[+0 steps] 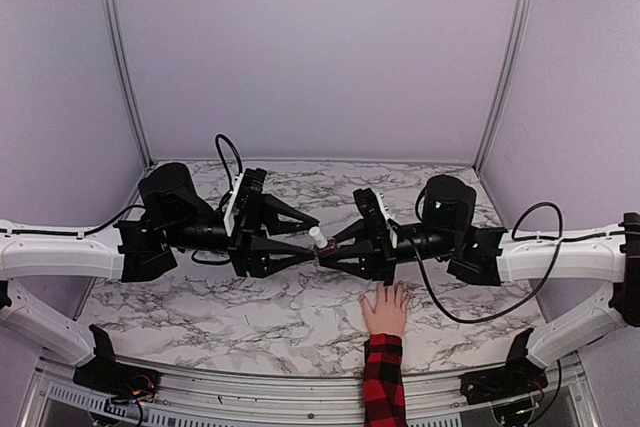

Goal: Paint the nails
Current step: Unscrew the cap of the nail polish bottle.

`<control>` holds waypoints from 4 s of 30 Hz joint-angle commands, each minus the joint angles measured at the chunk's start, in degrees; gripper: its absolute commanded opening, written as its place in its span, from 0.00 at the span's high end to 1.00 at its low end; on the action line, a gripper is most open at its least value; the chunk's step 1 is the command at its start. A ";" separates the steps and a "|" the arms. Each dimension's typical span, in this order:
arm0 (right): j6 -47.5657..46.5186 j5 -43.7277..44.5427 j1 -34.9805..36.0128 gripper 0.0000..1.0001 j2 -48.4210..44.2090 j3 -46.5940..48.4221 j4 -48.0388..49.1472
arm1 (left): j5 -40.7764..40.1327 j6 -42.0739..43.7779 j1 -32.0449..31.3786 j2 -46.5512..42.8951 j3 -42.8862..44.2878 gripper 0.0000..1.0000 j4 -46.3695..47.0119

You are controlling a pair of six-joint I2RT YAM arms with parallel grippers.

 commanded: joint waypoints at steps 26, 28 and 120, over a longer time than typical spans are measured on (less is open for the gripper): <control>8.34 -20.22 -0.07 1.00 4.29 4.22 5.95 | 11.93 3.79 -3.52 6.17 5.68 0.73 0.22; 8.11 -20.00 -0.02 1.00 4.21 4.28 5.67 | 11.30 3.72 -3.47 6.12 5.66 0.77 0.22; 0.86 -15.25 -0.46 1.00 -1.96 1.29 0.08 | 4.37 6.29 1.64 -7.31 -1.92 0.40 -4.99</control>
